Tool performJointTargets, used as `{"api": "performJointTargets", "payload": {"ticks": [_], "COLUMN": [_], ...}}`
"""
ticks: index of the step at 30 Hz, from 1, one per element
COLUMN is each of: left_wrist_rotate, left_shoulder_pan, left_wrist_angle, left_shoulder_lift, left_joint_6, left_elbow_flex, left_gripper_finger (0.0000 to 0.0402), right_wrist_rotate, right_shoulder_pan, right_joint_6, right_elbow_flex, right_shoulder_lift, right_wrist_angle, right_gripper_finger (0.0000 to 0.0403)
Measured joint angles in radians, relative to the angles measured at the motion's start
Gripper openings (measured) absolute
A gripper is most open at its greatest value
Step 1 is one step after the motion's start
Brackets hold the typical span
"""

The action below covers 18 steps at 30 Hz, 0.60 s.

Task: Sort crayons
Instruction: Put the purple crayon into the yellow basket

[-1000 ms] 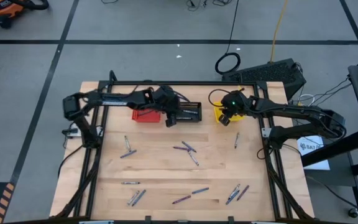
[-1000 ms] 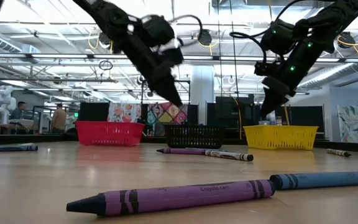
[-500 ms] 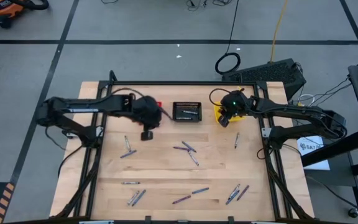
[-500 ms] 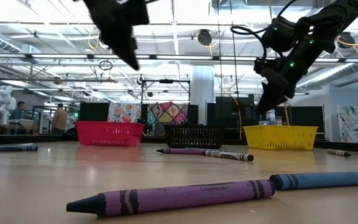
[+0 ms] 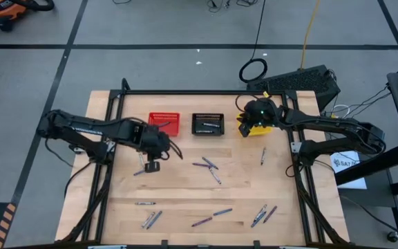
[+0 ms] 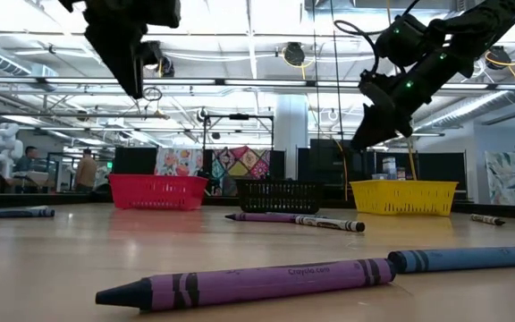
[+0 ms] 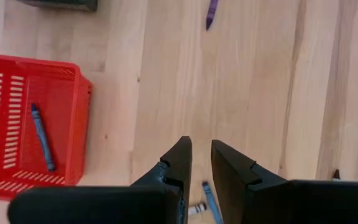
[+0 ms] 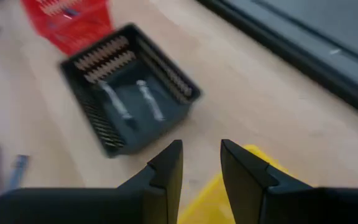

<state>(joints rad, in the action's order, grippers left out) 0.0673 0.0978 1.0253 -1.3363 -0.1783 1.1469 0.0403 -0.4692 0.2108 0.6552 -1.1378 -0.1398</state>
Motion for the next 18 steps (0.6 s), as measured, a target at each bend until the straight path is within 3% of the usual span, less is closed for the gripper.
{"api": "performJointTargets", "payload": {"ticks": [7, 18], "left_wrist_rotate": [0.039, 0.081], "left_shoulder_pan": [0.098, 0.190], "left_wrist_angle": [0.025, 0.033], "left_shoulder_lift": [0.001, 0.001], "left_joint_6": [-0.100, -0.373], "left_elbow_flex": [-0.038, -0.233], "left_gripper_finger": [0.0061, 0.0061], "right_wrist_rotate": [-0.146, -0.145], "right_shoulder_pan": [0.014, 0.130], "right_joint_6": [0.017, 0.013], "right_elbow_flex": [0.000, 0.076], "right_shoulder_lift": [0.000, 0.000], "right_wrist_angle": [0.053, 0.063], "right_gripper_finger": [0.0096, 0.0096]}}
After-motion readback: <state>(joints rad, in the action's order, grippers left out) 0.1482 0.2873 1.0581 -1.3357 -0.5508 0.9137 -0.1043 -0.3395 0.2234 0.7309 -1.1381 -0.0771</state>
